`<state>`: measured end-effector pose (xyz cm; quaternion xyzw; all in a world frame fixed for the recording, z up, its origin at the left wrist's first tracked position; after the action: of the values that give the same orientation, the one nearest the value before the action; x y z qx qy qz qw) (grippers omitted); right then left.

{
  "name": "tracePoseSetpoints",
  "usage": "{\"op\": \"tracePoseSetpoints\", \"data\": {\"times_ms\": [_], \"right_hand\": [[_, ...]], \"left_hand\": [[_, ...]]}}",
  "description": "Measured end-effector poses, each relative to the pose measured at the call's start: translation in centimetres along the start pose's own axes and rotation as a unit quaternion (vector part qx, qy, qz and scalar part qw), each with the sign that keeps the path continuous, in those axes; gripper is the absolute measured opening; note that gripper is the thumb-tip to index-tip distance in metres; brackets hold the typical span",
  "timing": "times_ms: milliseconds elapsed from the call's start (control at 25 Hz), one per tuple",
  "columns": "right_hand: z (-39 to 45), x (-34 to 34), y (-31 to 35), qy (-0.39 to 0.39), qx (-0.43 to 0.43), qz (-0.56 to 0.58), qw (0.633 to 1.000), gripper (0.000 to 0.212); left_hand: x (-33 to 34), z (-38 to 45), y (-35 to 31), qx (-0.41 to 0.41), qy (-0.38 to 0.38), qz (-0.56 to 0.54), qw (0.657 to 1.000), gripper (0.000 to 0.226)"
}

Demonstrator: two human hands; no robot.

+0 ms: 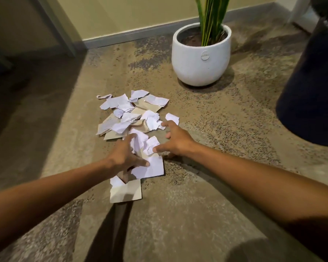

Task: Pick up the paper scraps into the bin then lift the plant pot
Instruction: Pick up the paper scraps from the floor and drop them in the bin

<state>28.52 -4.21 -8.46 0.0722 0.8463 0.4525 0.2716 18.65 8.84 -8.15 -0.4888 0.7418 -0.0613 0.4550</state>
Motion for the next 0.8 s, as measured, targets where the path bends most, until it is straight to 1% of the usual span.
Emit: {"op": "tracePoseSetpoints", "data": {"times_ms": [120,200,240,320,360,400,440,520,600,680,760,800], "right_hand": [[-0.6,-0.1,-0.4,0.039,-0.007,-0.013,0.999,0.098],[-1.1,0.2,-0.7,0.059,-0.017,-0.075,0.995,0.105],[-1.3,0.5,-0.7,0.062,-0.021,-0.123,0.990,0.108],[-1.4,0.7,-0.4,0.051,-0.027,-0.228,0.972,0.112],[-1.3,0.7,-0.1,0.047,-0.026,-0.274,0.960,0.115],[-1.3,0.7,0.3,0.049,-0.026,-0.315,0.947,0.118],[-1.2,0.8,0.6,0.059,-0.027,-0.346,0.936,0.121],[-0.9,1.5,0.9,0.091,-0.024,-0.381,0.920,0.127],[-0.5,2.7,0.9,0.112,-0.014,-0.401,0.909,0.129],[-0.3,3.8,0.9,0.118,-0.014,-0.445,0.888,0.124],[-0.1,3.9,1.4,0.103,-0.025,-0.486,0.867,0.113],[0.0,3.7,1.7,0.091,-0.027,-0.491,0.866,0.107]], "left_hand": [[1.2,0.3,-1.4,0.017,0.051,-0.011,0.998,0.095],[1.7,0.2,-2.2,0.032,0.078,-0.024,0.996,0.079],[1.5,0.2,-2.5,0.041,0.067,-0.016,0.997,0.068],[0.0,0.2,-2.9,0.050,-0.014,0.048,0.998,0.048],[-1.1,0.3,-2.8,0.050,-0.059,0.085,0.993,0.045],[-2.1,0.3,-2.6,0.047,-0.088,0.112,0.989,0.046],[-2.9,0.3,-2.3,0.042,-0.098,0.132,0.985,0.052],[-3.7,0.7,-1.4,0.030,-0.085,0.205,0.975,0.070],[-3.5,1.0,-0.9,0.030,-0.066,0.320,0.945,0.083],[-2.8,1.5,-0.7,0.041,-0.037,0.385,0.921,0.088],[-2.4,2.1,-0.6,0.055,0.010,0.400,0.915,0.090],[-2.3,2.4,-0.6,0.060,0.035,0.398,0.915,0.091]]}}
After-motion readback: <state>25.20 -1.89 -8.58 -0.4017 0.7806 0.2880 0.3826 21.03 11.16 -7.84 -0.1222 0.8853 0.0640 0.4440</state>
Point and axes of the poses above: each hand's wrist, its own z-axis towards the middle knuckle, its own x-axis out of the palm, y = z × x, the point moved 5 cm from there along z, towards the middle knuckle, and after that the axes turned 11 degrees about y, right-handed, at the moved point
